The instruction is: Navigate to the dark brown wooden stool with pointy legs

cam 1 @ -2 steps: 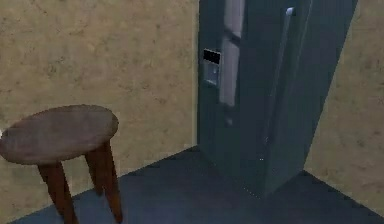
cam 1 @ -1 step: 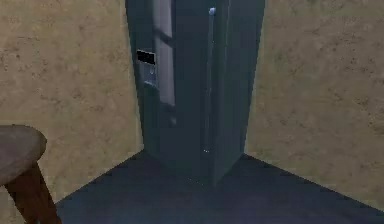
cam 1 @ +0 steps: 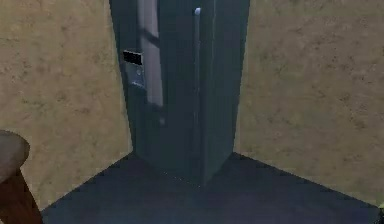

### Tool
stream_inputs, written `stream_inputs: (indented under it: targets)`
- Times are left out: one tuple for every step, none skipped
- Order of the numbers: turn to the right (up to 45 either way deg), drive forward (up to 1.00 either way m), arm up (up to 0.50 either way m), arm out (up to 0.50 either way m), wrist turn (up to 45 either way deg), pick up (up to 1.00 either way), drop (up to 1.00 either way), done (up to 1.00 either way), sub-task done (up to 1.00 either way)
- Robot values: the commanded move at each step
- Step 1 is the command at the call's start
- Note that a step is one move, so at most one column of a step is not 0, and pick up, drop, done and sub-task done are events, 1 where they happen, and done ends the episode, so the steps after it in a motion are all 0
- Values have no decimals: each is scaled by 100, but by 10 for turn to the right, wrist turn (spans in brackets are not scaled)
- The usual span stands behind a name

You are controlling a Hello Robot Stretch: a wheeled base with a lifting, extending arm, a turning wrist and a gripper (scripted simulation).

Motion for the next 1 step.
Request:
stream_inputs:
  targets:
    - [0,80,0,0,0,0,0,0,0]
